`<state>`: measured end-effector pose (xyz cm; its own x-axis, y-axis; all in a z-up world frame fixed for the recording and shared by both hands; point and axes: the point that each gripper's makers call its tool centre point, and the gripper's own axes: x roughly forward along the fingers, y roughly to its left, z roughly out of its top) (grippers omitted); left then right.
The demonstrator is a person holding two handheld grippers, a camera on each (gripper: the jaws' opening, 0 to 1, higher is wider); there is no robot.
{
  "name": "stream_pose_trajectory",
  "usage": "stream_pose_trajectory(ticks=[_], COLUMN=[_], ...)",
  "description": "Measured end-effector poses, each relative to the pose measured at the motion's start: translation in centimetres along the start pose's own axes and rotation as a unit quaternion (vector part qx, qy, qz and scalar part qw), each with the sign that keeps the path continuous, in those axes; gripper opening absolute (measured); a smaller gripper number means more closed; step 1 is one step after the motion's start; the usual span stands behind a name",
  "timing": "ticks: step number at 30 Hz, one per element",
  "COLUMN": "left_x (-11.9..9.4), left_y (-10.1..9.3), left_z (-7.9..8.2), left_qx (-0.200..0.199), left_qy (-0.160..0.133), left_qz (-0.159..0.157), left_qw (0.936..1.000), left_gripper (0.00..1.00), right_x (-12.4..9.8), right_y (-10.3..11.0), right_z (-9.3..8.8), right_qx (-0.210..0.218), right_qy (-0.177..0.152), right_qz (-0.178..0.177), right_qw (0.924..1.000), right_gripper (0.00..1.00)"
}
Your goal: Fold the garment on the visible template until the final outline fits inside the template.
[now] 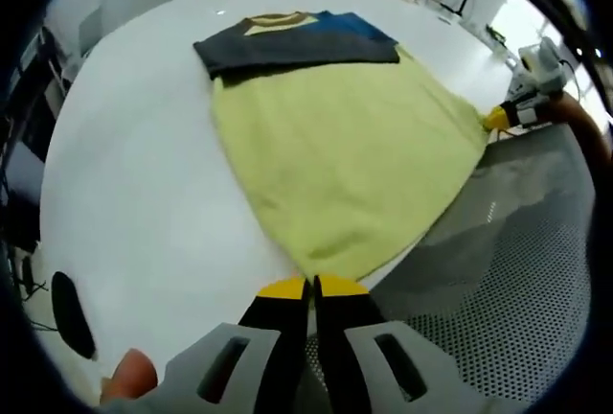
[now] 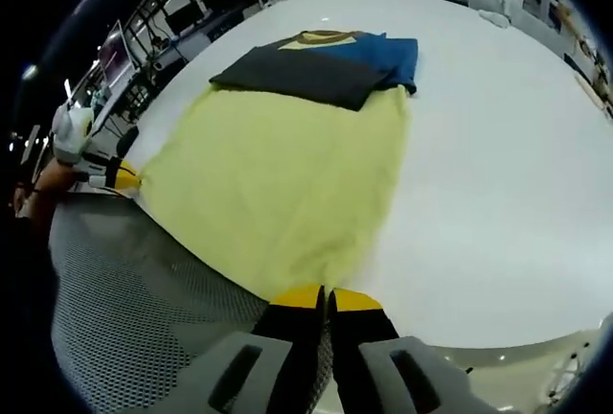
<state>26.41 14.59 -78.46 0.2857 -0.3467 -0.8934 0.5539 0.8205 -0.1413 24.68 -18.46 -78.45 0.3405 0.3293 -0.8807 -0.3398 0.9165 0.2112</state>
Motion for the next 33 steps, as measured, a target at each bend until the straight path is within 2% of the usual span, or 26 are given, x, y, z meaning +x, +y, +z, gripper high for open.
stream_pose_trajectory(ticks=[4, 13, 19, 26, 33], left_x=[-0.8, -2.6, -4.6, -6.5, -7.5], left_y=[-0.1, -0.5, -0.2, 1.0, 2.5], left_z=[0.4, 2.2, 5.1, 9.3, 12.8], left_qx=[-0.014, -0.003, 0.003, 0.007, 0.014], left_qy=[-0.010, -0.030, -0.069, -0.119, -0.147], left_qz=[-0.010, -0.011, -0.011, -0.009, 0.004], left_qw=[0.9998, 0.9995, 0.9976, 0.9929, 0.9891], left_gripper=[0.00, 0.00, 0.00, 0.00, 0.00], right_x=[-0.9, -3.1, -4.7, -6.5, -7.5], right_y=[0.3, 0.1, 0.0, -0.2, -1.1], right_z=[0.9, 3.5, 5.5, 9.4, 13.3], right_qx=[0.002, -0.008, -0.010, -0.027, -0.036], right_qy=[-0.011, -0.044, -0.070, -0.104, -0.131], right_qz=[0.008, 0.002, 0.007, 0.002, -0.002], right_qw=[0.9999, 0.9990, 0.9975, 0.9942, 0.9908], right_gripper=[0.00, 0.00, 0.00, 0.00, 0.00])
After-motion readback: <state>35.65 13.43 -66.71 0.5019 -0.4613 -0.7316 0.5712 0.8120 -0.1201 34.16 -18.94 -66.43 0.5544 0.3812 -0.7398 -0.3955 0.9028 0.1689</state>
